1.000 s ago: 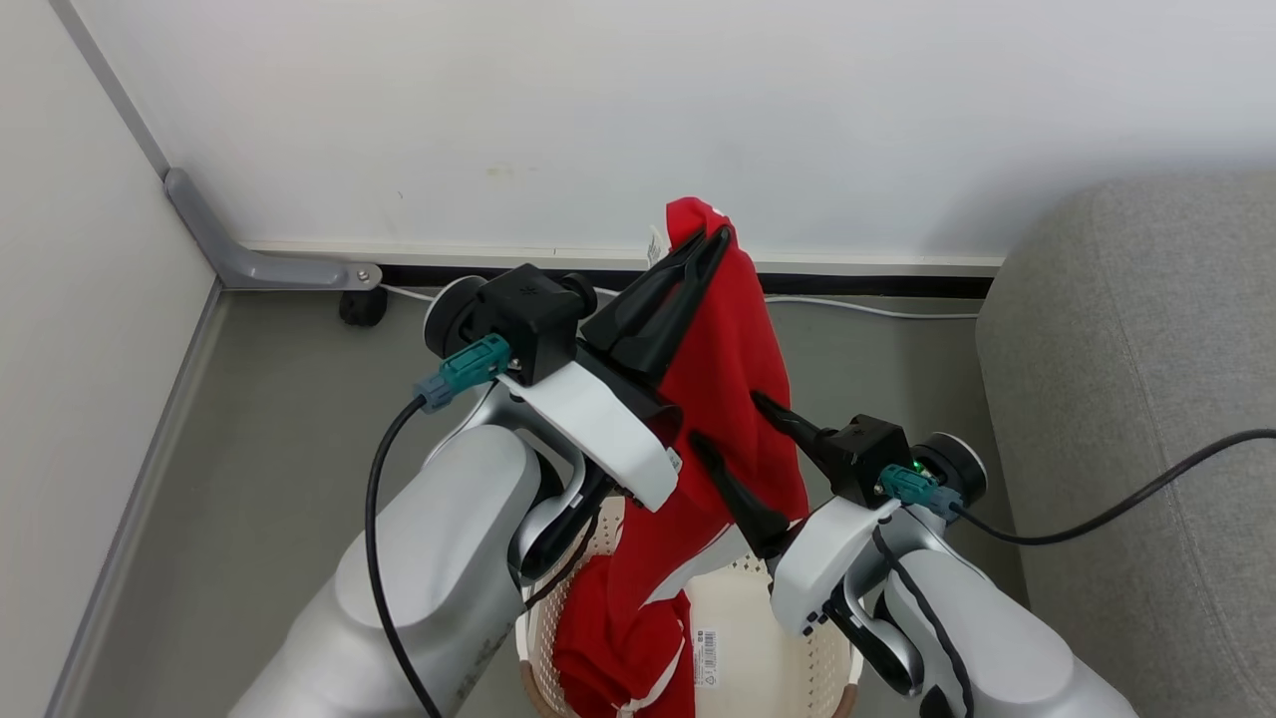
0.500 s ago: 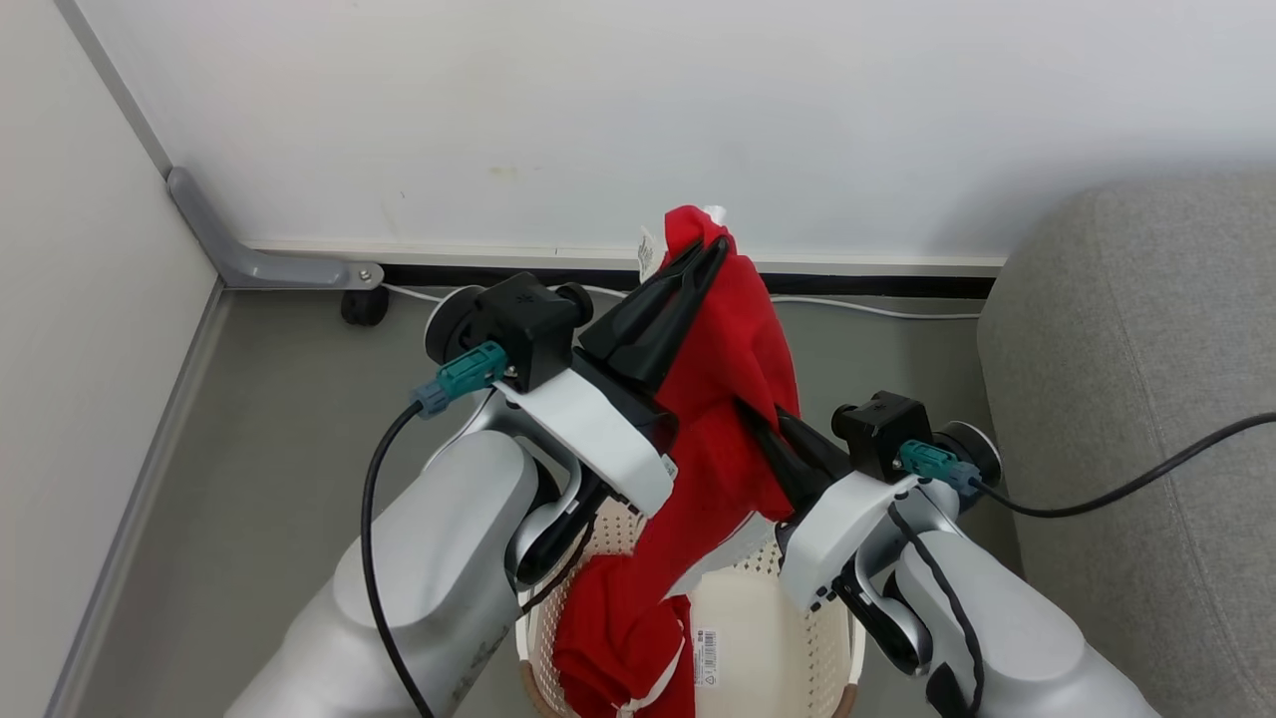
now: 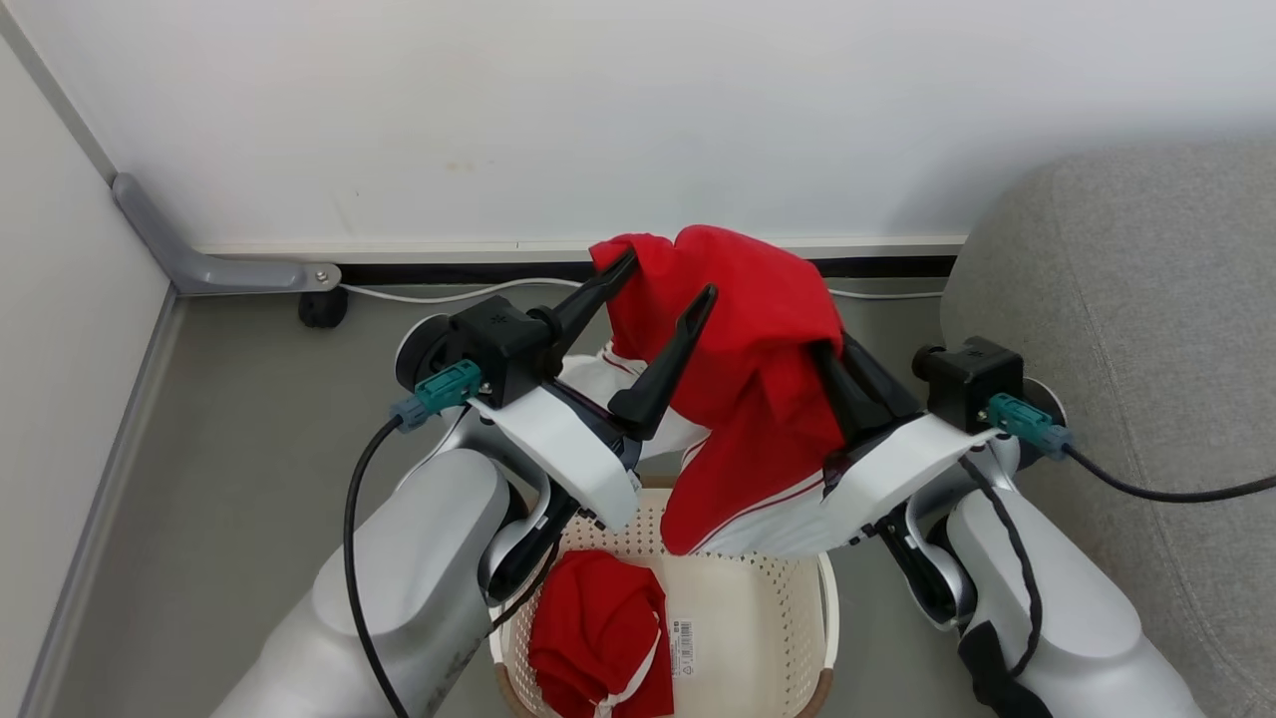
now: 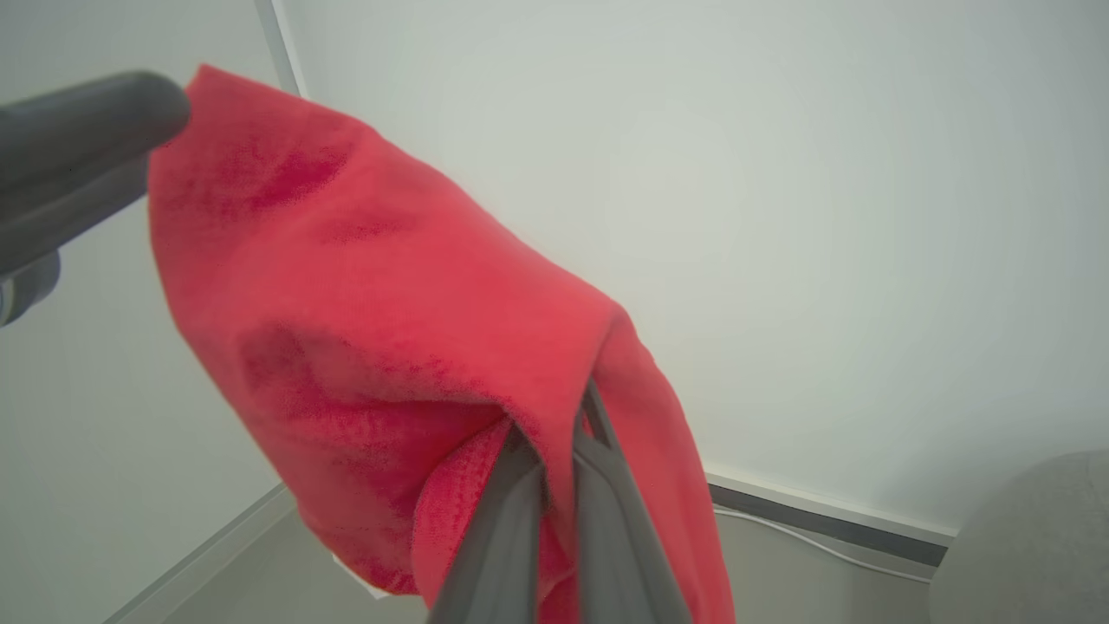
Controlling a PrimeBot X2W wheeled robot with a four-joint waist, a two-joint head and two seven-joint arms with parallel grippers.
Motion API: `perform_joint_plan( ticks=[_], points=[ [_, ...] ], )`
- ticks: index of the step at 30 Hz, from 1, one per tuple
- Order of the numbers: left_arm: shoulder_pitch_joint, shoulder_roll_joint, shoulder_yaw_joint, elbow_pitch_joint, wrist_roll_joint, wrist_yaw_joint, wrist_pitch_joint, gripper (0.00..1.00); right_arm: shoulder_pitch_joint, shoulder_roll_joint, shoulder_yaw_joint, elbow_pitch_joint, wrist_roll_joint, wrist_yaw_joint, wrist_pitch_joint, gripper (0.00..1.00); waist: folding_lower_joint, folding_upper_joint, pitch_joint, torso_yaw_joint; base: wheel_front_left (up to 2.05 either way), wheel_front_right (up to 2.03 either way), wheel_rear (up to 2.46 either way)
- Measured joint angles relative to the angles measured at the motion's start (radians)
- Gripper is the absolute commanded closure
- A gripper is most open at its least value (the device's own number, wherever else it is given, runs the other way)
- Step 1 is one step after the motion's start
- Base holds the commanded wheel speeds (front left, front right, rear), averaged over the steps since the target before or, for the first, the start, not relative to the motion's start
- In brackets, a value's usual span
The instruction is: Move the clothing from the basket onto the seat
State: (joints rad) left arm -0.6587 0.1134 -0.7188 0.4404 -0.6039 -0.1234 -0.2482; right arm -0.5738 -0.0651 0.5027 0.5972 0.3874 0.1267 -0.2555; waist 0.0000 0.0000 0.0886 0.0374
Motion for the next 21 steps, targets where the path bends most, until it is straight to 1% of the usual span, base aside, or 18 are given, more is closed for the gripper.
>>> perform_joint_plan(
  ticks=[10,21],
  points=[
    [0.044,0.021,-0.031,0.015,-0.011,0.0,-0.003,0.0,0.036,0.001,-0.175,-0.091,-0.079,0.0,0.0,1.0,0.0001,0.0,-0.004,-0.063,0.0,0.0,0.0],
    [0.125,0.034,-0.012,-0.003,-0.014,0.0,-0.003,0.0,0.066,0.005,-0.27,-0.138,-0.124,0.0,0.0,1.0,0.0,0.0,-0.017,-0.175,0.0,0.0,0.0]
  ],
)
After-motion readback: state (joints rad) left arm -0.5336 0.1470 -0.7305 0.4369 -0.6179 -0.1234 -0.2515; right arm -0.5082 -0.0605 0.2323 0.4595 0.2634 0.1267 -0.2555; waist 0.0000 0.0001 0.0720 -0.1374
